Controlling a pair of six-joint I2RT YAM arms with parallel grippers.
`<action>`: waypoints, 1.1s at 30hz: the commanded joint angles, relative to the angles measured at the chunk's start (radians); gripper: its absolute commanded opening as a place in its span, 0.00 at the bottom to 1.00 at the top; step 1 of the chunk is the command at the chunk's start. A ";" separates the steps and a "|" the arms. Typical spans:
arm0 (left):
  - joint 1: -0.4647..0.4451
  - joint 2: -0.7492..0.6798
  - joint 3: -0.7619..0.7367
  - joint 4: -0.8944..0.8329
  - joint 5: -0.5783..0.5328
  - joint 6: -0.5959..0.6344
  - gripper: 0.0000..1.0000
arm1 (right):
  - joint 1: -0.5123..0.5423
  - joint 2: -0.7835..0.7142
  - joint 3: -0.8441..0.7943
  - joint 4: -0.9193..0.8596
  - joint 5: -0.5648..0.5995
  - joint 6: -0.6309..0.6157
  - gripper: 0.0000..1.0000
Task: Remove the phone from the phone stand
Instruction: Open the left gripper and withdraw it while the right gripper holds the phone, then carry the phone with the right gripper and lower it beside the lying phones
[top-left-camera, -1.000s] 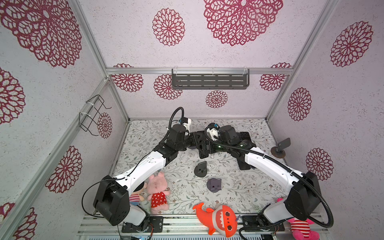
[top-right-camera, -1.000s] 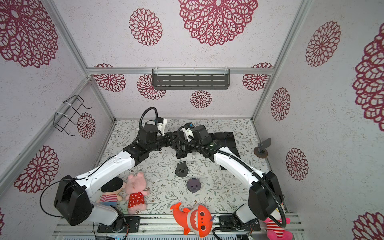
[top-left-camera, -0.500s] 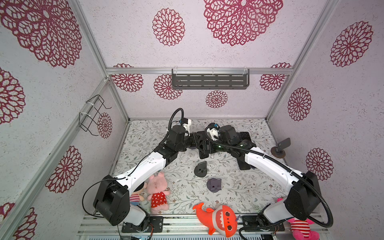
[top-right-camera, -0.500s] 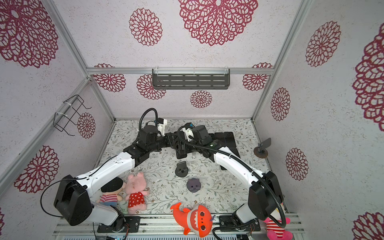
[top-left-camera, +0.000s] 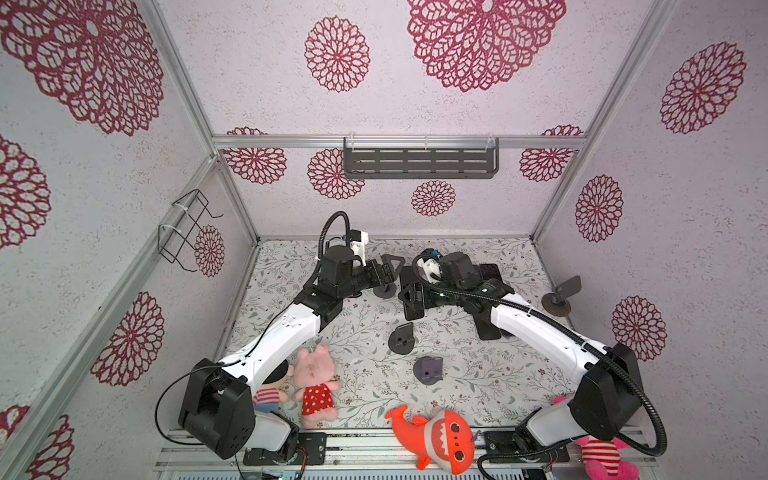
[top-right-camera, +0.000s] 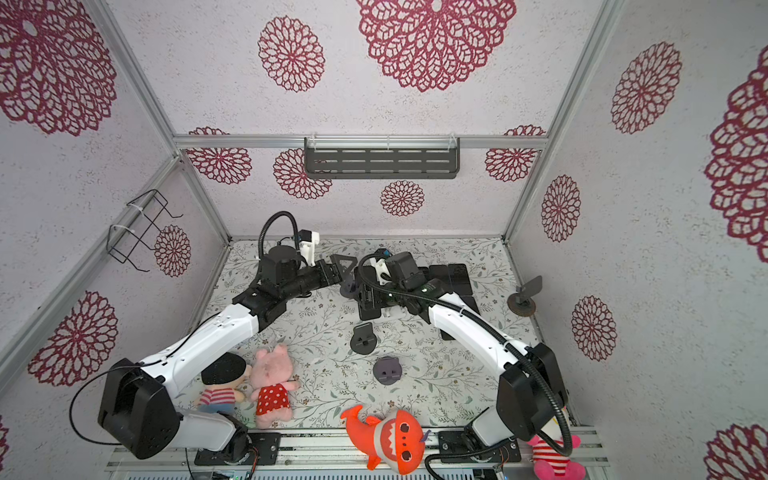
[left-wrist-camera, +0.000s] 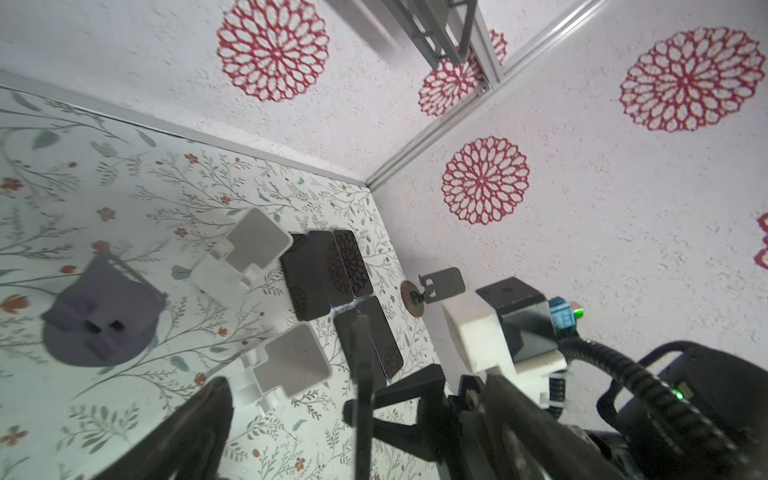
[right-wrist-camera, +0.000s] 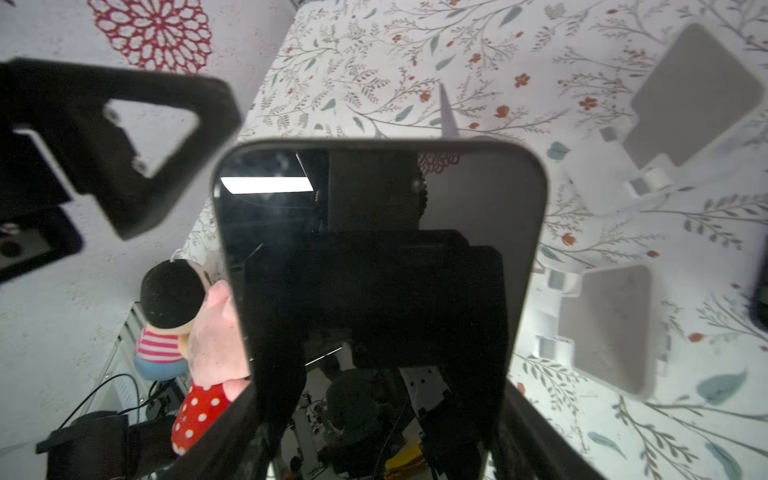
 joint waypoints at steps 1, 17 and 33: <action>0.091 -0.069 0.056 -0.171 -0.003 0.072 0.97 | -0.073 -0.100 0.047 -0.052 0.052 -0.031 0.45; 0.353 -0.153 0.211 -0.504 -0.130 0.366 1.00 | -0.194 -0.165 0.064 -0.494 0.302 -0.081 0.00; 0.574 -0.108 0.085 -0.389 0.056 0.267 0.96 | -0.271 0.115 0.056 -0.478 0.296 -0.131 0.00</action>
